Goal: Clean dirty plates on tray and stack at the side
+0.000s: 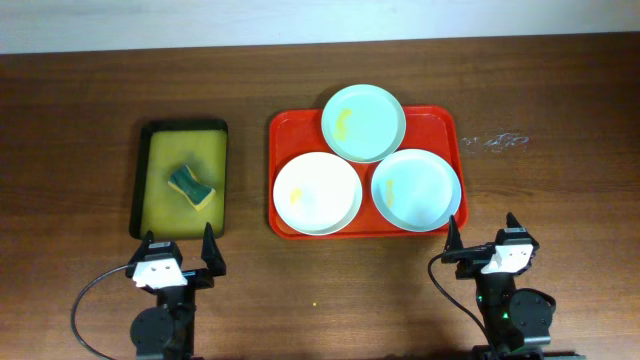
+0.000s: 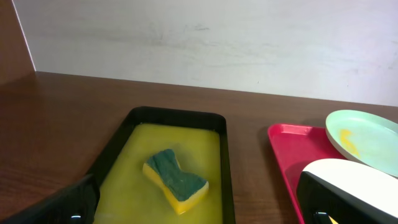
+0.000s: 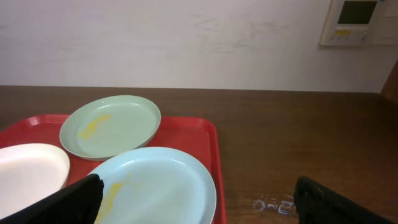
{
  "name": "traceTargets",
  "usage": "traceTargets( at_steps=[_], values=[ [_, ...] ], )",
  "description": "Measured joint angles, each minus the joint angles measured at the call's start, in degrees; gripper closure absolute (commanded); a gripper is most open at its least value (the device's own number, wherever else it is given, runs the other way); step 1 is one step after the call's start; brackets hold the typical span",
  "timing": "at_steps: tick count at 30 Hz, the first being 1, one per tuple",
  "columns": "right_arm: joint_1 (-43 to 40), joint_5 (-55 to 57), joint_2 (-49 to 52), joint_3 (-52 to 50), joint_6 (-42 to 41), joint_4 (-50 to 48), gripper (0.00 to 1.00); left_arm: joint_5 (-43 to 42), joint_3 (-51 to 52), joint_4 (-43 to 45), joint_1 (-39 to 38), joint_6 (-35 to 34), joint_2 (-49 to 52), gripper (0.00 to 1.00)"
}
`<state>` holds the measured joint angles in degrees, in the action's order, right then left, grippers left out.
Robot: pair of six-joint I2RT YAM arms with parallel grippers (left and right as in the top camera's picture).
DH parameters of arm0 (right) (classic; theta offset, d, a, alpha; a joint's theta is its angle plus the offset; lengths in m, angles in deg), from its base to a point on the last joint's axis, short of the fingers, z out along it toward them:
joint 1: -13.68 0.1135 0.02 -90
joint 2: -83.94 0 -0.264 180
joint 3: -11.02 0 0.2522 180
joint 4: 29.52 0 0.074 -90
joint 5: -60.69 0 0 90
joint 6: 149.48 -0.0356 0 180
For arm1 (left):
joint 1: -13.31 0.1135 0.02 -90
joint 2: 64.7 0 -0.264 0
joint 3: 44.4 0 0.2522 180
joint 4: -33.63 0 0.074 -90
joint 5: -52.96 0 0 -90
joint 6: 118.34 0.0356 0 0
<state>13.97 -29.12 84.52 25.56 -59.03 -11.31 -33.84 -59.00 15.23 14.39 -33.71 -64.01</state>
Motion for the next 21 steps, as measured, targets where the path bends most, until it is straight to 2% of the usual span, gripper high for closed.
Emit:
traceTargets(
  at_steps=[16, 17, 19, 21],
  values=[
    [0.00, 0.02, 0.00, 0.02, 0.04, 0.00, 0.01, -0.39, 0.00, 0.02, 0.00, 0.00, 0.00, 0.01],
    [0.00, 0.02, 0.00, 0.02, 0.00, 0.00, 0.01, -4.02, 0.00, 0.48, 0.07, -0.48, 0.00, 0.01],
    [0.00, 0.02, 0.00, 0.02, 0.02, -0.02, 0.01, -21.90, 0.28, 7.39, 0.07, -6.14, 0.13, 0.01],
    [0.00, 0.02, -0.02, 0.02, 0.00, -0.13, 0.01, -32.06, 0.20, 24.70, 0.13, -8.68, 0.28, 0.01]
  ],
)
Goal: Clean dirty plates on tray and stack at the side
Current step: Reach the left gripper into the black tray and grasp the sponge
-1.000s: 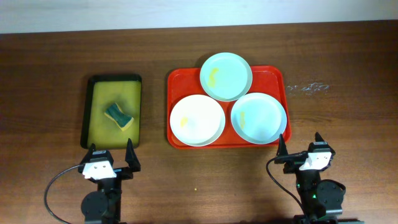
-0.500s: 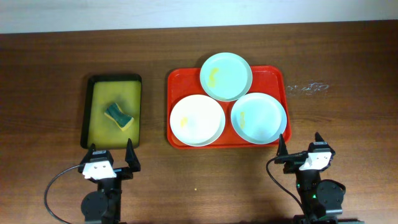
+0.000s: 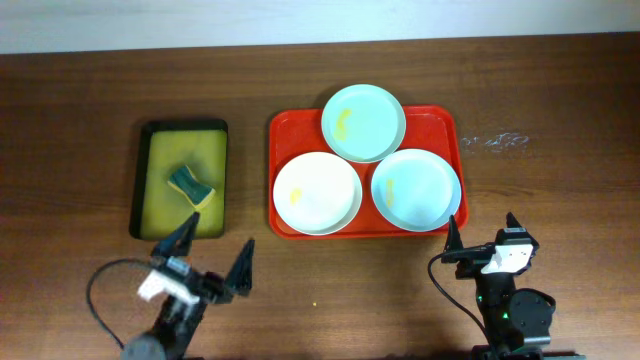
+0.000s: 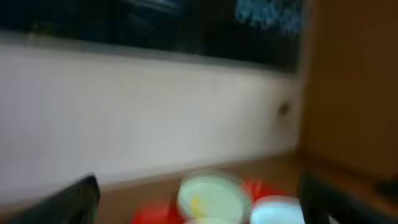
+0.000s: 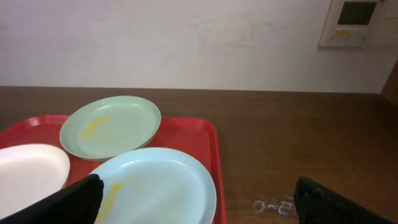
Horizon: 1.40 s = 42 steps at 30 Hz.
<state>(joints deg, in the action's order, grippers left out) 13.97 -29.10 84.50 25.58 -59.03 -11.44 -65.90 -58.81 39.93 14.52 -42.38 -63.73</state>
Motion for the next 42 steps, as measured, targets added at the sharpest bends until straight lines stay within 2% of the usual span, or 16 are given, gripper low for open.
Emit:
traceTargets(
  at_steps=[2, 4, 6, 7, 9, 13, 16, 18, 21, 24, 26, 30, 32, 34, 38, 42],
  values=[
    [0.00, 0.00, 0.02, -0.02, 0.02, 0.11, 0.01, -4.11, -2.10, 7.48, -0.07, -0.79, -0.37, 0.01],
    [0.00, -0.02, 0.13, -0.02, 0.00, 0.13, 0.01, -2.84, -13.07, -7.23, -0.07, 2.08, 4.90, 0.01],
    [0.00, 0.00, 0.00, -0.07, 0.00, 0.09, 0.01, 1.14, -29.66, -33.29, -0.07, 7.45, 17.18, 0.01],
    [-0.02, 0.00, 0.00, -0.09, 0.00, 0.02, 0.01, 1.18, -42.82, -41.35, -0.09, 11.10, 31.67, 0.01],
    [-0.02, -0.02, 0.04, -0.07, 0.00, 0.04, 0.01, 2.32, -54.21, -48.54, 0.02, 13.16, 46.12, 0.01],
    [0.00, 0.00, -0.02, -0.07, 0.02, 0.07, 0.01, 17.42, -76.59, -67.04, 0.00, 6.01, 75.76, 0.01],
    [0.00, 0.00, 0.02, -0.07, 0.00, 0.04, 0.01, 19.76, -79.12, -68.30, 0.50, 1.25, 87.95, 0.01],
    [0.00, 0.00, 0.02, -0.07, -0.02, 0.07, 0.01, 24.15, -79.12, -69.59, 3.80, -11.98, 96.39, 0.01],
    [0.00, 0.00, 0.02, -0.07, 0.02, 0.07, 0.01, 25.83, -79.17, -69.55, 4.85, -17.79, 104.00, 0.01],
    [0.00, 0.00, 0.02, -0.07, 0.00, 0.07, 0.01, 27.30, -79.14, -69.18, 4.81, -19.80, 109.96, 0.08],
    [0.00, 0.00, 0.02, -0.07, -0.02, 0.07, 0.01, 29.59, -79.14, -68.06, 4.81, -20.06, 112.50, 0.33],
    [0.00, 0.00, 0.02, -0.07, 0.00, 0.07, 0.01, 30.86, -79.14, -66.93, 4.81, -20.31, 115.38, 0.46],
    [0.00, 0.00, 0.02, -0.07, -0.02, 0.07, 0.01, 31.01, -79.17, -66.90, 4.81, -20.39, 116.41, 0.62],
    [0.00, 0.00, 0.02, -0.07, 0.00, 0.07, 0.01, 31.30, -79.17, -66.97, 4.81, -20.44, 116.41, 0.99],
    [0.00, 0.00, 0.02, -0.07, 0.00, 0.04, 0.01, 31.26, -80.06, -68.70, 4.81, -20.20, 116.56, 1.00],
    [0.00, 0.00, 0.02, -0.07, 0.02, 0.09, 0.01, 31.28, -93.92, -81.72, 4.81, -18.32, 116.19, 1.00]
  ],
)
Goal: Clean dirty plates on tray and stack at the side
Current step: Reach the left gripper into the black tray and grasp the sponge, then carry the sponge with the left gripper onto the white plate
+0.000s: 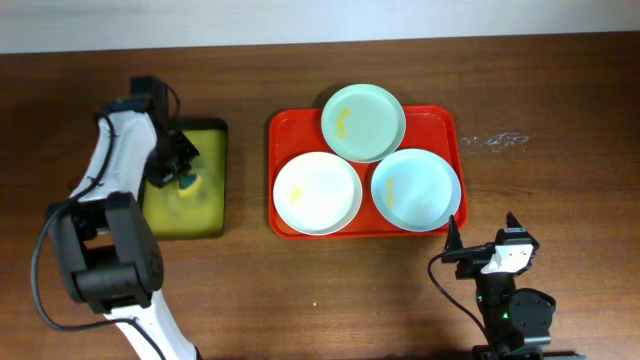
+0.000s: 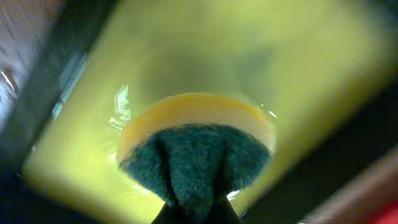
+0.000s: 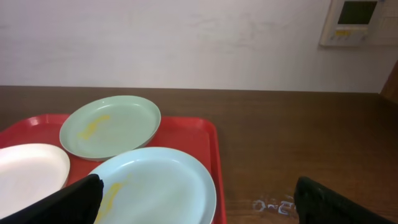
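Observation:
My left gripper (image 1: 178, 166) has reached into the black basin (image 1: 216, 132) of yellow liquid and is shut on the green-and-yellow sponge (image 2: 196, 149), pinching its green side at the middle. Whether the sponge (image 1: 188, 183) is lifted off the basin floor cannot be told. On the red tray (image 1: 440, 121) lie three plates with yellow smears: a green one (image 1: 364, 122) at the back, a white one (image 1: 318, 194) front left and a light-blue one (image 1: 416, 188) front right. My right gripper (image 1: 482, 231) stands open near the front edge, short of the blue plate (image 3: 155, 186).
The left arm stretches along the table's left side from its base at the front. A pale smear (image 1: 497, 141) marks the wood right of the tray. Bare wood lies in front of the tray and to its right.
The left gripper was open near the table's front edge; it is now over the basin and shut on the sponge. The right arm and the plates have not moved.
Both grippers stood open at the front edge, with the sponge lying loose in the basin. Then the left arm had turned, its view blurred and aimed at the plates. Now it grips the sponge in the basin.

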{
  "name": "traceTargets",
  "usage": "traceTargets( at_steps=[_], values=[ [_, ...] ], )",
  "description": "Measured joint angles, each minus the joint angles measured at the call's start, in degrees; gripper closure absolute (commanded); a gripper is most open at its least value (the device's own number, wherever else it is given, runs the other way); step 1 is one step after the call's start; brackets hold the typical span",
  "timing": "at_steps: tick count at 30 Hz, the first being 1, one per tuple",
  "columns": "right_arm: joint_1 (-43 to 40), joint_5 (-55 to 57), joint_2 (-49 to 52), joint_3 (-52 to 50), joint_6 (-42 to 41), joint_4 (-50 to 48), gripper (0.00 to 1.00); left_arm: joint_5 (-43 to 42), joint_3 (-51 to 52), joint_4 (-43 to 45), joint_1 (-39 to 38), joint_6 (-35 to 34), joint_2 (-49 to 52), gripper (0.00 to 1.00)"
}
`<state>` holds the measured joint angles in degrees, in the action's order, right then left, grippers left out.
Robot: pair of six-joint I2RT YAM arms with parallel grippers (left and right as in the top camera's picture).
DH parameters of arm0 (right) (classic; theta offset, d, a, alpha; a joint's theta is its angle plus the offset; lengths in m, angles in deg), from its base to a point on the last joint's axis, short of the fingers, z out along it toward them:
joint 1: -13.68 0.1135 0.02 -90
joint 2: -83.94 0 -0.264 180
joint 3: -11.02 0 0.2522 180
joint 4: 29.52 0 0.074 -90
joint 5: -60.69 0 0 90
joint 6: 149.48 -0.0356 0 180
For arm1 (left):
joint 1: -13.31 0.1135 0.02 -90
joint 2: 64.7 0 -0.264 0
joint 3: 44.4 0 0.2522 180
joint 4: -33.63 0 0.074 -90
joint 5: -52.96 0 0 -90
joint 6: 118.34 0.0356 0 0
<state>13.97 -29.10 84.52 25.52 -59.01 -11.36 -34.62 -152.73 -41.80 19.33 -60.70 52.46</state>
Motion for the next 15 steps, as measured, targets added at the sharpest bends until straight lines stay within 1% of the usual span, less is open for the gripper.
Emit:
traceTargets(
  at_steps=[2, 5, 8, 9, 11, 12, 13, 15],
  values=[
    [0.00, 0.00, 0.00, 0.00, -0.07, -0.02, 0.01, -0.02, -5.51, -2.91, 0.00, 0.04, -2.34, 1.00],
    [0.00, 0.00, 0.00, 0.00, -0.02, -0.02, 0.01, -0.02, -6.16, -3.26, 0.00, 0.04, -4.46, 1.00],
    [-0.02, 0.00, 0.00, 0.00, -0.02, -0.02, 0.01, 0.00, -0.50, 2.36, 0.00, 0.22, -3.02, 1.00],
    [0.00, 0.00, 0.00, 0.00, -0.02, -0.02, 0.01, -0.04, 1.60, 2.58, 0.00, 0.24, -0.94, 1.00],
    [0.00, 0.00, 0.00, 0.00, 0.00, -0.02, 0.01, -0.04, 1.49, -1.73, 0.50, 1.33, 0.79, 1.00],
    [-0.02, 0.00, 0.02, 0.00, -0.02, -0.02, 0.01, -0.04, -1.07, -5.38, 1.51, 1.53, 0.44, 1.00],
    [0.00, 0.00, 0.00, 0.00, -0.02, 0.00, 0.01, -0.02, -4.48, -7.56, 2.67, 1.53, -0.94, 1.00],
    [0.00, 0.00, 0.00, 0.00, -0.04, -0.02, 0.01, 0.02, -7.65, -8.17, 3.10, 1.55, -7.13, 1.00]
  ],
)
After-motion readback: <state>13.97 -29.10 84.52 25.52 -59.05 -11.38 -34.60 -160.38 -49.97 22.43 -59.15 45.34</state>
